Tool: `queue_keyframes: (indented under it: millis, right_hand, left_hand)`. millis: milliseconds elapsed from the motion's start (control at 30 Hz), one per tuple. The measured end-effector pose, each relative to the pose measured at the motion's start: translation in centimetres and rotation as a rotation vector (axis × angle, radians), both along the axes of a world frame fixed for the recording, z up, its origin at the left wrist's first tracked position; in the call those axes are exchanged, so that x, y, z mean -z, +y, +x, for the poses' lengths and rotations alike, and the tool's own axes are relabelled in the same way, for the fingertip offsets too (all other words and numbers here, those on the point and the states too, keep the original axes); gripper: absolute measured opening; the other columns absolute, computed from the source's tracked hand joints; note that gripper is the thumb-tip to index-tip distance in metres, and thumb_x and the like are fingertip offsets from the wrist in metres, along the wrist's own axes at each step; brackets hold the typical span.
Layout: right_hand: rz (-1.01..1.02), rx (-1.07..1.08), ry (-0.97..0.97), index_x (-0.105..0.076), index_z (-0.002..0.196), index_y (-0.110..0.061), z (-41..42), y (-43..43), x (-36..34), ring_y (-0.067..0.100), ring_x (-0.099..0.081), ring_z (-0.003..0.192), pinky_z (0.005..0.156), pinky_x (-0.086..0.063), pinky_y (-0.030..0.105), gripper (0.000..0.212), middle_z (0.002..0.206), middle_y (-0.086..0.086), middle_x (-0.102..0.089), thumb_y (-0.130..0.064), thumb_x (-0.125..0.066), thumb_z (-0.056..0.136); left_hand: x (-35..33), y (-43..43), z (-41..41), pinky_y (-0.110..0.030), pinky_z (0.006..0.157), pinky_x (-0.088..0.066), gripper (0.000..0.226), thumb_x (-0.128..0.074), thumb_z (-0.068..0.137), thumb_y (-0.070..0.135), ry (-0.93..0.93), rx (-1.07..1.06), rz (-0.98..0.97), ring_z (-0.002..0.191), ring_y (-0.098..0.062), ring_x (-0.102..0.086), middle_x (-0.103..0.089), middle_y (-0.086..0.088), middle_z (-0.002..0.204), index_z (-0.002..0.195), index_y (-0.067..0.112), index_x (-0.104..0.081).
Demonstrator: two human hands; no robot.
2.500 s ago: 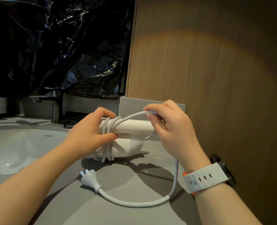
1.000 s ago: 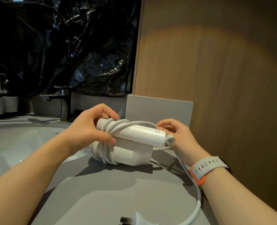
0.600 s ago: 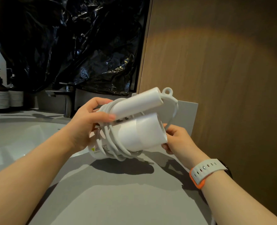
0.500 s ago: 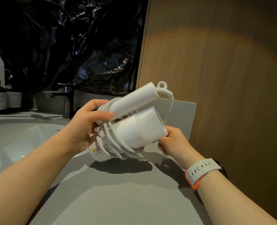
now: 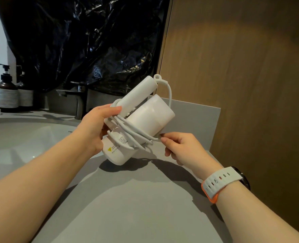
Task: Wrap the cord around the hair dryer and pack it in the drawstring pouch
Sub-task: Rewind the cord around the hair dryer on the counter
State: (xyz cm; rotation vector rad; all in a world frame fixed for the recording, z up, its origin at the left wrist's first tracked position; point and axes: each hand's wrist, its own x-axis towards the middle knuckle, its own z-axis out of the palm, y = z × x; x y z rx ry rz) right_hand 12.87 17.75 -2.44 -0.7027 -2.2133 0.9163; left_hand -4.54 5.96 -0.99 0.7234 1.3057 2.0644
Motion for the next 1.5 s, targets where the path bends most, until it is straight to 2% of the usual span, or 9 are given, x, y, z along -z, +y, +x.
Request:
queue_keyframes:
  millis: [233, 500, 800, 900, 1067, 1167, 1333, 1400, 1500]
  right_hand:
    - [0.079, -0.014, -0.155, -0.070, 0.091, -0.016, 0.5, -0.4, 0.2, 0.005, -0.045, 0.048, 0.050, -0.035, 0.018, 0.018, 0.056, -0.007, -0.059, -0.027, -0.056, 0.091]
    - [0.108, -0.024, -0.296, -0.071, 0.097, -0.010, 1.2, -0.9, -0.3, 0.004, -0.048, 0.053, 0.051, -0.037, 0.015, 0.021, 0.062, -0.006, -0.060, -0.024, -0.056, 0.091]
    - [0.027, -0.105, -0.314, -0.066, 0.105, -0.003, 1.5, -1.6, -0.6, 0.008, -0.047, 0.046, 0.042, -0.041, 0.017, 0.020, 0.077, 0.007, -0.071, -0.013, -0.055, 0.091]
    - [-0.121, -0.178, -0.199, -0.051, 0.126, -0.020, 1.8, -1.7, -0.7, 0.009, -0.049, 0.041, 0.040, -0.043, 0.019, 0.039, 0.085, 0.013, -0.071, -0.003, -0.053, 0.091]
    - [-0.192, -0.268, -0.236, -0.068, 0.082, -0.005, 2.1, -2.5, -1.2, 0.014, -0.048, 0.035, 0.040, -0.045, 0.020, 0.024, 0.072, 0.010, -0.064, 0.003, -0.046, 0.084]
    - [-0.199, -0.286, -0.269, -0.067, 0.075, -0.007, 1.9, -3.0, -1.2, 0.017, -0.051, 0.037, 0.046, -0.046, 0.021, 0.030, 0.067, 0.006, -0.066, 0.004, -0.040, 0.079]
    - [0.027, -0.306, -0.302, -0.056, 0.080, -0.013, 2.0, -4.0, -1.4, 0.012, -0.056, 0.050, 0.052, -0.046, 0.023, 0.011, 0.071, 0.004, -0.070, -0.005, -0.064, 0.081]
    - [0.223, -0.220, -0.294, -0.055, 0.075, -0.010, 1.7, -4.1, -1.3, 0.004, -0.049, 0.044, 0.050, -0.042, 0.021, 0.023, 0.053, -0.007, -0.059, -0.026, -0.072, 0.079]
    - [0.405, -0.130, -0.177, -0.060, 0.068, -0.009, 1.2, -4.0, -1.3, 0.007, -0.042, 0.050, 0.055, -0.037, 0.030, 0.039, 0.052, -0.007, -0.048, -0.046, -0.063, 0.081]
  left_hand:
    - [0.1, 0.0, -0.6, -0.036, 0.063, -0.047, 0.021, -0.067, 0.082, 0.021, 0.034, -0.121, -0.031, 0.078, -0.019, -0.056, -0.061, -0.003, 0.088, 0.102, 0.022, -0.065]
    - [0.1, 0.5, 0.5, -0.031, 0.057, -0.045, 0.035, -0.069, 0.082, 0.020, 0.173, -0.214, -0.002, 0.080, -0.015, -0.057, -0.061, -0.002, 0.102, 0.116, 0.021, -0.060]
    - [0.2, 0.1, 1.4, -0.033, 0.064, -0.051, 0.034, -0.071, 0.081, 0.018, 0.282, -0.268, 0.039, 0.084, -0.017, -0.060, -0.058, -0.001, 0.102, 0.111, 0.021, -0.055]
    - [0.4, 0.3, 1.7, -0.036, 0.068, -0.053, 0.035, -0.072, 0.080, 0.020, 0.389, -0.302, 0.031, 0.085, -0.019, -0.061, -0.056, 0.000, 0.097, 0.110, 0.023, -0.053]
    - [0.9, 0.6, 1.4, -0.046, 0.075, -0.055, 0.040, -0.074, 0.078, 0.025, 0.539, -0.361, -0.042, 0.087, -0.027, -0.064, -0.060, -0.008, 0.102, 0.111, 0.028, -0.053]
    - [1.2, 0.8, 1.6, -0.050, 0.077, -0.055, 0.041, -0.076, 0.074, 0.031, 0.626, -0.361, -0.075, 0.089, -0.028, -0.064, -0.061, -0.006, 0.102, 0.108, 0.034, -0.054]
    - [1.4, 1.2, 1.7, -0.041, 0.075, -0.052, 0.038, -0.079, 0.072, 0.031, 0.768, -0.350, -0.110, 0.088, -0.022, -0.061, -0.059, 0.011, 0.098, 0.099, 0.040, -0.055]
    - [1.3, 1.2, 1.5, -0.045, 0.077, -0.053, 0.036, -0.079, 0.071, 0.033, 0.780, -0.341, -0.123, 0.089, -0.023, -0.061, -0.061, 0.007, 0.098, 0.093, 0.045, -0.054]
    - [1.3, 1.1, 1.5, -0.044, 0.078, -0.054, 0.037, -0.080, 0.070, 0.033, 0.847, -0.306, -0.134, 0.085, -0.022, -0.064, -0.064, 0.003, 0.095, 0.093, 0.045, -0.053]
